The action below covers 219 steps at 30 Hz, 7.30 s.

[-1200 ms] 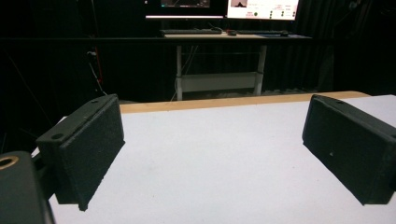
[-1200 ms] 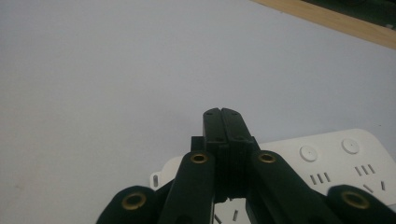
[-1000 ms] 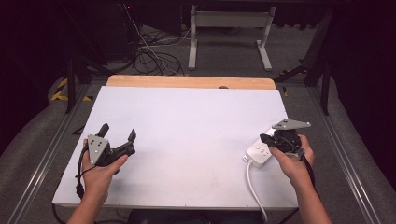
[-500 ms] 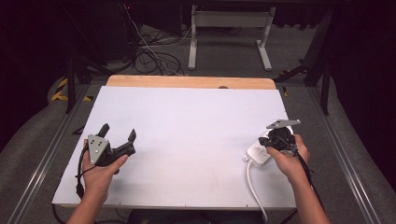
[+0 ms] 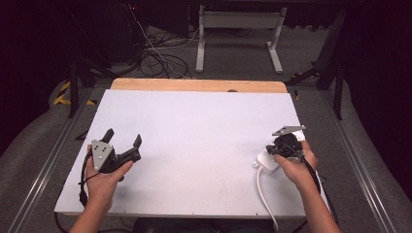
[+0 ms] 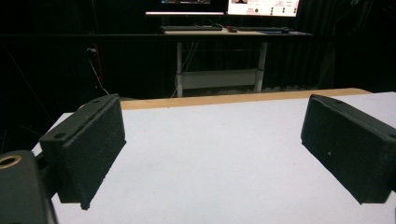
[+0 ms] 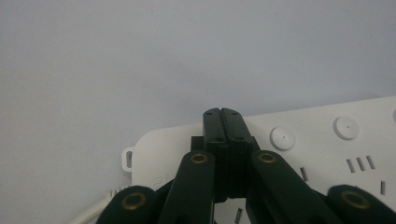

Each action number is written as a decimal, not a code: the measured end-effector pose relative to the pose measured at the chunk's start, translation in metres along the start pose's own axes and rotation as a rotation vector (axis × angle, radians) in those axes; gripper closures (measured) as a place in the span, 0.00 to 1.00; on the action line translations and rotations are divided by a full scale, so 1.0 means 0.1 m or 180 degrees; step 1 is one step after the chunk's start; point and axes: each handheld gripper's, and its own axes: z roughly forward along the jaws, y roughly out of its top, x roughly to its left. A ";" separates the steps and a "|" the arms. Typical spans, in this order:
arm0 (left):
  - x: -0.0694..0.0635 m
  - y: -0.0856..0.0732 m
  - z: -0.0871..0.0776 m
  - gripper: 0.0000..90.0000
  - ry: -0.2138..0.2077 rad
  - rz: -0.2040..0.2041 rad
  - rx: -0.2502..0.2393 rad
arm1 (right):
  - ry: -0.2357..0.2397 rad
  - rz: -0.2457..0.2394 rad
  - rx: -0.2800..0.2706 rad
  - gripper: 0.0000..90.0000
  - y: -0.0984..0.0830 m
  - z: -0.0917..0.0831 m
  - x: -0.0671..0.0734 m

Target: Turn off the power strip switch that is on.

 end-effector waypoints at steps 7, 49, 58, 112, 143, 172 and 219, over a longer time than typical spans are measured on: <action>0.00 0.00 0.00 0.08 0.0001 -0.0007 0.0012 | 0.0001 -0.0014 0.0007 1.00 -0.01 0.03 0.02; 0.01 0.00 -0.04 0.08 0.0023 -0.0044 0.0026 | -0.0062 0.0077 -0.0012 1.00 -0.04 0.06 0.05; 0.01 0.00 -0.05 0.08 0.0037 -0.0047 0.0021 | -0.0070 0.0145 -0.0047 1.00 -0.07 0.07 0.05; 0.01 -0.01 -0.04 0.09 0.0039 -0.0036 0.0043 | -0.0021 0.0136 -0.0086 1.00 -0.09 0.06 0.04; 0.02 -0.01 -0.02 0.09 0.0034 -0.0042 0.0049 | -0.0049 0.0133 -0.0234 1.00 -0.12 0.05 0.04; 0.02 0.00 -0.01 0.09 0.0032 -0.0049 0.0050 | -0.0142 0.0101 -0.1123 1.00 -0.14 -0.17 -0.01; 0.02 0.00 -0.02 0.10 0.0039 -0.0048 0.0048 | -0.0233 0.0200 -0.2715 0.08 -0.41 -0.51 -0.11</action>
